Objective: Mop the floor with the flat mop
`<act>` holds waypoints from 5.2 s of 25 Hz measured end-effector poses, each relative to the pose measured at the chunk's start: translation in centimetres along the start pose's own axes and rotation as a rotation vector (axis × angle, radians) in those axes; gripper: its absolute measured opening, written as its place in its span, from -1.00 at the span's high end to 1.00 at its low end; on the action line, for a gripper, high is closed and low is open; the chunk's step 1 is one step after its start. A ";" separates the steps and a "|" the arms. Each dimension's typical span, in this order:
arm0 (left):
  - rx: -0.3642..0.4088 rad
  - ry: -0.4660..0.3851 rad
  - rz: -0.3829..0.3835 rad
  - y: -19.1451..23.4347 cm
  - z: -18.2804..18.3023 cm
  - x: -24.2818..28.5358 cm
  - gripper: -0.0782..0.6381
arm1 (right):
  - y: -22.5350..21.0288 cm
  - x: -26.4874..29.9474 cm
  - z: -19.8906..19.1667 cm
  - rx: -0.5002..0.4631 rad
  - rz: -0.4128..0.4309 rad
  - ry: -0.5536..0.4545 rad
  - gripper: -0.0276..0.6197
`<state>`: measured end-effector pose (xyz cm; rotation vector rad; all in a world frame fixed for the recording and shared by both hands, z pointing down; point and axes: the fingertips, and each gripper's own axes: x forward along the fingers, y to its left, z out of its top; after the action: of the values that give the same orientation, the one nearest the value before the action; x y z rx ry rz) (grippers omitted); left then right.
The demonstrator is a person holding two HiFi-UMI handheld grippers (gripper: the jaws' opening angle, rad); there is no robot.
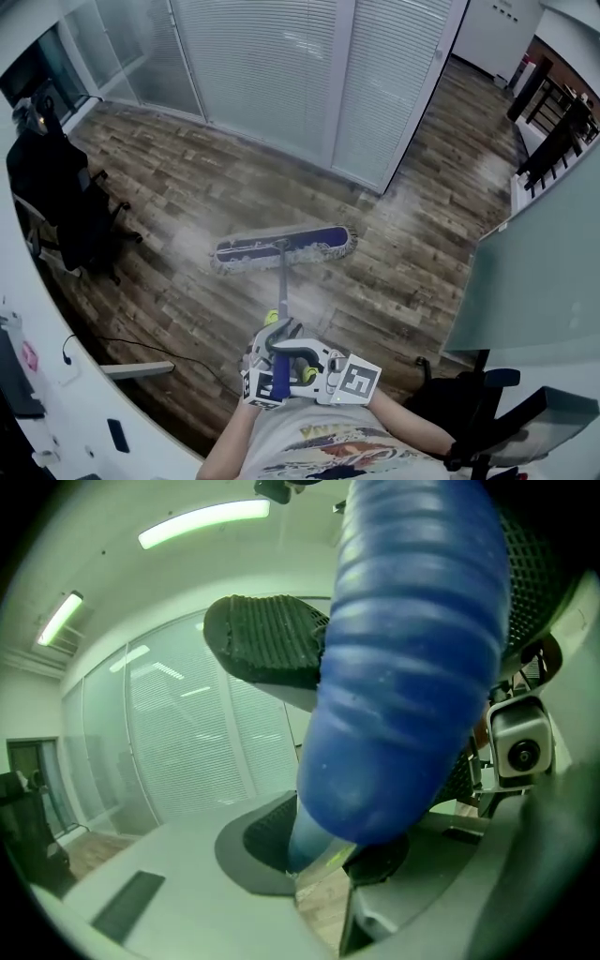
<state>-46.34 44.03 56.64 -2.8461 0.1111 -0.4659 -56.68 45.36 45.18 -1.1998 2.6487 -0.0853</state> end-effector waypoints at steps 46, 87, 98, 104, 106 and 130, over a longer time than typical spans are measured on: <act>0.015 -0.014 -0.087 34.9 -0.4 32.2 0.52 | -46.6 9.2 3.1 0.036 -0.068 0.030 0.12; -0.143 0.092 0.285 15.3 1.1 18.5 0.52 | -22.4 -1.7 3.2 0.107 0.356 0.070 0.09; -0.185 0.102 0.356 14.1 1.7 19.1 0.52 | -22.0 -3.8 3.9 0.119 0.429 0.080 0.09; -0.161 0.132 0.349 14.6 2.5 24.4 0.52 | -26.6 -7.0 4.5 0.131 0.473 0.089 0.09; -0.163 0.142 0.364 15.6 2.8 26.5 0.52 | -28.8 -7.8 4.7 0.135 0.494 0.098 0.09; -0.108 0.198 0.368 36.3 0.1 44.0 0.52 | -55.5 -2.1 4.0 0.187 0.456 0.117 0.08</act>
<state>-5.94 3.98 60.46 -2.7811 0.7013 -0.6720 -13.66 10.30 49.86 -0.5309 2.8661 -0.3227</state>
